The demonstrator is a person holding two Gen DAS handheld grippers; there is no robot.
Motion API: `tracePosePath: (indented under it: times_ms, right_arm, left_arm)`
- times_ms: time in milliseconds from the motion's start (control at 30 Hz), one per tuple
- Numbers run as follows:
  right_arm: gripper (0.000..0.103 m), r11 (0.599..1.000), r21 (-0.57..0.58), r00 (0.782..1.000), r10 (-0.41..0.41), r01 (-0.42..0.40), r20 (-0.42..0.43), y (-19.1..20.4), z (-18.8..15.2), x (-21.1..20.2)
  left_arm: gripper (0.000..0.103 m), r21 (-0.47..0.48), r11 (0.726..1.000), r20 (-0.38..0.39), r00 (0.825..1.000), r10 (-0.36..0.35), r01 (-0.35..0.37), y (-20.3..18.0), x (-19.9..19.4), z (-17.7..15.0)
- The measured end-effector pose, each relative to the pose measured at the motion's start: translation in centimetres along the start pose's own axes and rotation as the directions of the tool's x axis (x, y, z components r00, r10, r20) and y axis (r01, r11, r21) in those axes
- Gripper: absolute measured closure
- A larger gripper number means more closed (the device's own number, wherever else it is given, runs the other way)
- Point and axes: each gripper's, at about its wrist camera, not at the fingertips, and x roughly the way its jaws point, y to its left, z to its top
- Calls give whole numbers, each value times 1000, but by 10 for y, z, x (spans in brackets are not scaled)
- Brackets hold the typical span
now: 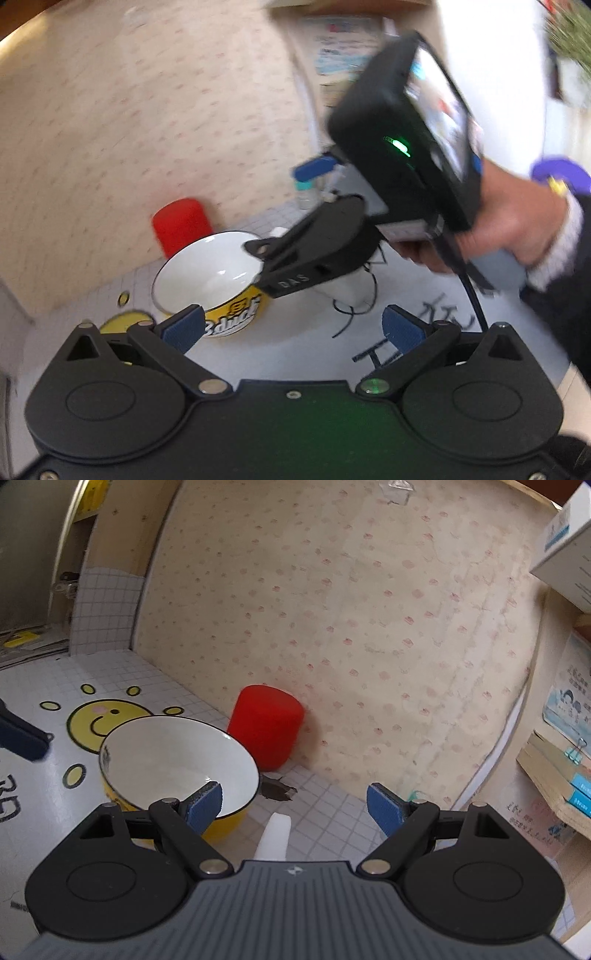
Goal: Clean bowl
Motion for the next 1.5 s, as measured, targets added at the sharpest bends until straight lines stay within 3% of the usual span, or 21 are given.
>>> tracePosePath:
  times_ms: [133,233,367,533,600,767,967,1067,1333,1500]
  right_arm:
    - [17,999,34,1000,-28,28,-9,-1,0,2]
    - [17,997,53,998,-54,55,-14,0,0,3]
    - [17,994,80,997,-72,73,-18,-2,0,2]
    - [17,993,99,998,-62,60,12,-6,0,-2]
    - [17,992,122,999,5,-12,54,-9,-1,-9]
    - [17,996,52,987,65,-74,145,-1,-1,-22]
    - [17,988,70,986,129,-137,110,-3,-2,-16]
    - [17,990,44,986,125,-131,111,1,-4,-17]
    - [17,982,-46,969,190,-185,161,13,-6,-26]
    - [17,948,125,949,271,-292,163,-11,0,-20]
  left_arm:
    - [1,-74,992,17,994,105,-103,8,-5,4]
    - [1,-130,961,23,968,251,-246,10,-8,9]
    - [1,-155,942,19,952,305,-299,8,-8,13]
    - [1,-139,962,-5,972,237,-235,8,-3,11]
    - [1,-133,983,-7,992,127,-127,9,0,9]
    - [1,-50,999,-6,1000,18,-18,-2,-1,2]
    - [1,-4,1000,2,1000,5,-5,-8,-1,-1]
    - [1,6,1000,7,1000,-7,7,-6,-1,-2]
    - [1,9,1000,5,1000,-19,19,-5,-1,-5]
    - [1,-3,999,-1,999,-37,37,-4,0,-5]
